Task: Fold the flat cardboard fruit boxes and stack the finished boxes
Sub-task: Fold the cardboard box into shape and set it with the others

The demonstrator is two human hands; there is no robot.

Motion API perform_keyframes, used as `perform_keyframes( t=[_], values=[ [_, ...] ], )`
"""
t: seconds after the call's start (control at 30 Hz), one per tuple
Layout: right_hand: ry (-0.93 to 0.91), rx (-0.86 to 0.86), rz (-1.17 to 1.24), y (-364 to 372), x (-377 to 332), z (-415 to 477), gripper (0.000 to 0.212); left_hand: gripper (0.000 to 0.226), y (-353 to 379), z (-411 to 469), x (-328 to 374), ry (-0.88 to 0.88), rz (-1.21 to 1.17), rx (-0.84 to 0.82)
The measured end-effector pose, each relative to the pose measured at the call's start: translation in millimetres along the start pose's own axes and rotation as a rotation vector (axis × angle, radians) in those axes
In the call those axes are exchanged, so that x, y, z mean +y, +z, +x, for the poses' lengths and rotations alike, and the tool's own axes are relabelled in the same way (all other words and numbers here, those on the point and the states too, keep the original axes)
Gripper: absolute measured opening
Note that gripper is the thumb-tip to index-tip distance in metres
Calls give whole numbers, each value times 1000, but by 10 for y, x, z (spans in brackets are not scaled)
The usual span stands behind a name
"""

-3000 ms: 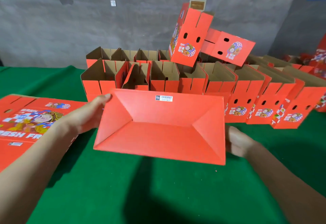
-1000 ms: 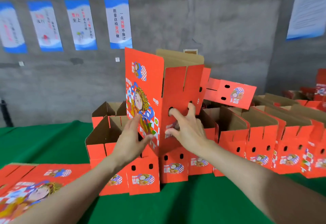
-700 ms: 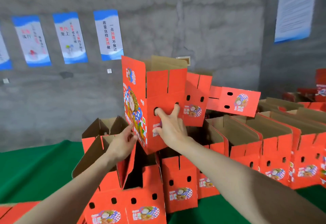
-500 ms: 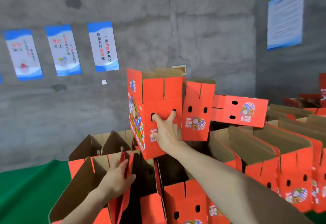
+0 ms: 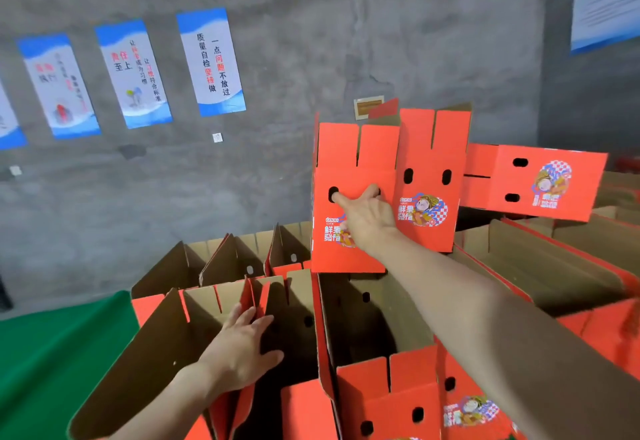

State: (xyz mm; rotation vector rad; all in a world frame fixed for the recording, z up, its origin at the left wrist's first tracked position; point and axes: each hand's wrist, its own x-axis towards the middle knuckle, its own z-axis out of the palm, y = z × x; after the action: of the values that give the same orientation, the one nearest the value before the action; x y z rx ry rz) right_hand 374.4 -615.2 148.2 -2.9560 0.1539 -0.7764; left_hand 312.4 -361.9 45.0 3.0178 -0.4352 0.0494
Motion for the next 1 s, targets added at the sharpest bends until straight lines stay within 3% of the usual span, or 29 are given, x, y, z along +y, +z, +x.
perform_keyframes(
  t=[0.3, 0.5, 0.67, 0.8, 0.9, 1.0],
  values=[
    [-44, 45, -147, -334, 291, 239, 61, 73, 2, 5, -11, -14, -33, 3],
    [-62, 0, -248, -155, 345, 193, 61, 73, -6, -13, -21, -6, -50, 20],
    [-9, 9, -168, 26, 357, 123, 69, 71, -9, -25, -15, -12, -67, 38],
    [24, 125, -147, 150, 204, -32, 69, 65, 11, -7, 14, -3, -65, 56],
    [-95, 209, -88, 274, 119, -110, 68, 61, 19, -5, 10, -2, -82, 75],
    [-185, 19, 16, 435, 35, -177, 72, 60, 20, -14, -7, -8, -100, 86]
  ],
)
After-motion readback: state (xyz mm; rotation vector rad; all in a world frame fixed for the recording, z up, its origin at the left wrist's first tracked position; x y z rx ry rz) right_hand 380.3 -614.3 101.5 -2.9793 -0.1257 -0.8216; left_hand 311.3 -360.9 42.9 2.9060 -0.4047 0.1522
